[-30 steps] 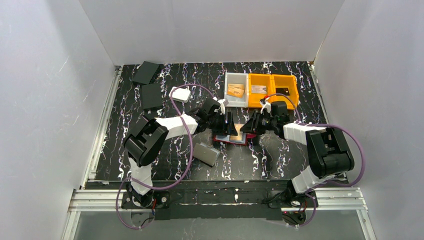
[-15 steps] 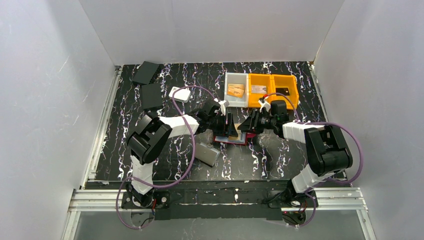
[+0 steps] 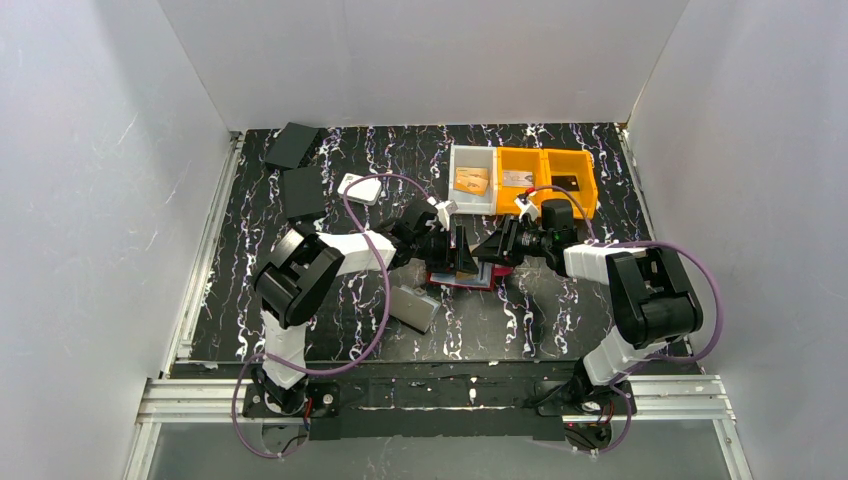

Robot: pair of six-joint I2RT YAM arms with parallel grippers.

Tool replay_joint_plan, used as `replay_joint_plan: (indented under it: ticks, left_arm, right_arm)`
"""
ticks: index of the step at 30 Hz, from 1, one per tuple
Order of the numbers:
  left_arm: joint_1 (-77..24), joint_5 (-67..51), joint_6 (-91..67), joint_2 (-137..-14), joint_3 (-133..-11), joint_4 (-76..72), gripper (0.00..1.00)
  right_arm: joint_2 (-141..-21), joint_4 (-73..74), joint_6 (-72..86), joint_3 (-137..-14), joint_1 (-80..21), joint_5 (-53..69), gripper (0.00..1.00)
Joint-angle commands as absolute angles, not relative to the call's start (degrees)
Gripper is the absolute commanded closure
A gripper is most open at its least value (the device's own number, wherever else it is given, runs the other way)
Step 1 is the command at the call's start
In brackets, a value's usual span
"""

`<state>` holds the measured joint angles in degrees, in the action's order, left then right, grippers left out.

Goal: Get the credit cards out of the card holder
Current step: Remove the credit card from the card holder.

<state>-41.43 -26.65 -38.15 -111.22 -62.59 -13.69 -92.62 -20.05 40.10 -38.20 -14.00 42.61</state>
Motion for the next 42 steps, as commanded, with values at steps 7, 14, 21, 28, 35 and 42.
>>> replay_joint_plan:
  ticks: [7,14,21,28,35,42]
  left_arm:
    - [-41.7,-28.4,-39.4,-111.6,-62.1,-13.1,0.34]
    - [-41.7,-28.0,-39.6,-111.8,-61.7,-13.1,0.39]
    - [-41.2,-28.8,-40.3,-112.1,-61.5,-13.1,0.64]
    - [-41.1,-30.3,-40.0,-111.3,-61.5,-13.2,0.62]
    - [-41.1,-31.2,-39.8,-109.7,-61.2,-13.2,0.52]
    - [-41.0,-31.4,-40.5,-106.2,-59.2,-14.4,0.39]
  right_arm:
    - [-94.7,-24.3,42.9,-38.0,-14.2,45.7,0.53]
    - [-96.0,-26.2,44.9,-37.9,-14.2,46.9,0.53]
    - [-95.3,-24.9,43.2,-38.1,-14.2,46.1,0.51]
    - [-95.8,-18.2,37.5,-40.0,-14.5,41.0,0.52]
    - [-94.3,-15.2,33.2,-40.8,-15.0,36.7,0.67]
    - [-94.8,-14.8,30.9,-41.2,-15.0,36.9,0.99]
